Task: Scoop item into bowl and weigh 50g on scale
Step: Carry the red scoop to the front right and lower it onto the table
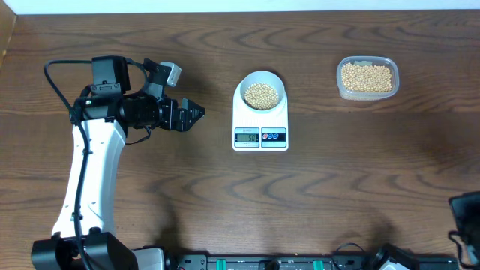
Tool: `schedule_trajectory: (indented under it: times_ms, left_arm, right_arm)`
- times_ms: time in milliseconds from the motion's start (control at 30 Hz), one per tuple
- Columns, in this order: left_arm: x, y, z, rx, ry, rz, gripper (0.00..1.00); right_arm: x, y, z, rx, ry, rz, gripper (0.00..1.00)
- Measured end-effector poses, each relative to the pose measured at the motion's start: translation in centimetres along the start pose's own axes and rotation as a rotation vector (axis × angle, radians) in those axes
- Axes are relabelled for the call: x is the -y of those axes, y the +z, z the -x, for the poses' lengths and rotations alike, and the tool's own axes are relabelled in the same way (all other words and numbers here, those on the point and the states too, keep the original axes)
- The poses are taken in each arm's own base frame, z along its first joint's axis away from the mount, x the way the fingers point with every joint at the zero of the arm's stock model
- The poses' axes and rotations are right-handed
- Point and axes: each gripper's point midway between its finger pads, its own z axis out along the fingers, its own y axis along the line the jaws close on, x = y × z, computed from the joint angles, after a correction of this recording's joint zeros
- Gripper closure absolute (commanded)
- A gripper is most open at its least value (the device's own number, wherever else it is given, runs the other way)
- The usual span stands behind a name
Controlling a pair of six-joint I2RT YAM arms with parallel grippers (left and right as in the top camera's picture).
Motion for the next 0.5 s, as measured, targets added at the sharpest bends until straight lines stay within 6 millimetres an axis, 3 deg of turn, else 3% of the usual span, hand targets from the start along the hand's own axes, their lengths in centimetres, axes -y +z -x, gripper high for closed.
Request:
schedule_trajectory:
  times_ms: [67, 100, 133, 200, 333, 500]
  left_arm:
    - [0.0, 0.0, 0.0, 0.000, 0.000, 0.000, 0.10]
    - [0.0, 0.0, 0.0, 0.000, 0.000, 0.000, 0.10]
    - [0.0, 0.0, 0.0, 0.001, 0.000, 0.000, 0.10]
    - [0.0, 0.0, 0.0, 0.001, 0.001, 0.001, 0.10]
    - [0.0, 0.0, 0.0, 0.001, 0.000, 0.000, 0.10]
    - [0.0, 0.0, 0.0, 0.001, 0.000, 0.000, 0.10]
  right_arm:
    - [-0.4, 3.1, -0.6, -0.032, 0.021, -0.008, 0.99]
    - [-2.6, 6.3, -1.1, -0.062, -0.006, 0.078, 0.99]
    - [-3.1, 7.7, -2.1, -0.112, -0.029, 0.094, 0.99]
    - [-6.2, 10.4, -2.3, -0.113, -0.076, 0.247, 0.99]
    - [-10.2, 13.2, -5.1, -0.199, -0.184, 0.511, 0.99]
    - [-10.9, 14.0, -9.9, -0.375, -0.251, 0.684, 0.99]
